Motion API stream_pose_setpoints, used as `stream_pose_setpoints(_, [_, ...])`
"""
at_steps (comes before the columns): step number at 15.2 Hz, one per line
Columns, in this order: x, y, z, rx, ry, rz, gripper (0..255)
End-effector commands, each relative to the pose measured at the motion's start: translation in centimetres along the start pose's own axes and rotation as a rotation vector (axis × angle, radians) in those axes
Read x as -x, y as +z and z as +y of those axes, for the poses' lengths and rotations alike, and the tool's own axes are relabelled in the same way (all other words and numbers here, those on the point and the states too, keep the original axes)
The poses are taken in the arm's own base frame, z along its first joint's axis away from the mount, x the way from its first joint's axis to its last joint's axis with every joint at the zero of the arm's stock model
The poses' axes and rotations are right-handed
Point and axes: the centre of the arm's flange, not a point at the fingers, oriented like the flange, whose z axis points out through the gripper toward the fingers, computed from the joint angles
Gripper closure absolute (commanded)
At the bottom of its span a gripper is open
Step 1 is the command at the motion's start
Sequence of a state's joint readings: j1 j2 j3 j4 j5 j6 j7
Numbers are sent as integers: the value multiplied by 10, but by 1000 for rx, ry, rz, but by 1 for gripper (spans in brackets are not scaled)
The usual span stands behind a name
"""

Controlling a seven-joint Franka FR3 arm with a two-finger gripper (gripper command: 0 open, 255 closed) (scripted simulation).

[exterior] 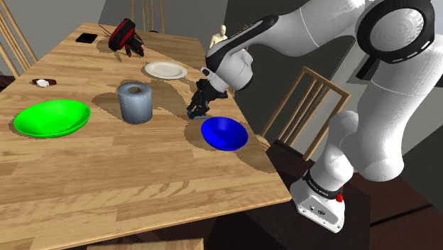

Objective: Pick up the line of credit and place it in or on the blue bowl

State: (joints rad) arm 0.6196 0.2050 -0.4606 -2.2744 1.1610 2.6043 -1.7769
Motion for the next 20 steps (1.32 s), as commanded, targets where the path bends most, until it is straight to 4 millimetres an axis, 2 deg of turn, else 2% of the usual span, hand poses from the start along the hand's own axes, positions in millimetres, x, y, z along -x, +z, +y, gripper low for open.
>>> stream_pose_setpoints(1, [0,0,0,0,0,0,255])
stream_pose_setpoints(8, [0,0,0,0,0,0,255])
stream_pose_setpoints(20, [-35,-53,0,0,0,0,255])
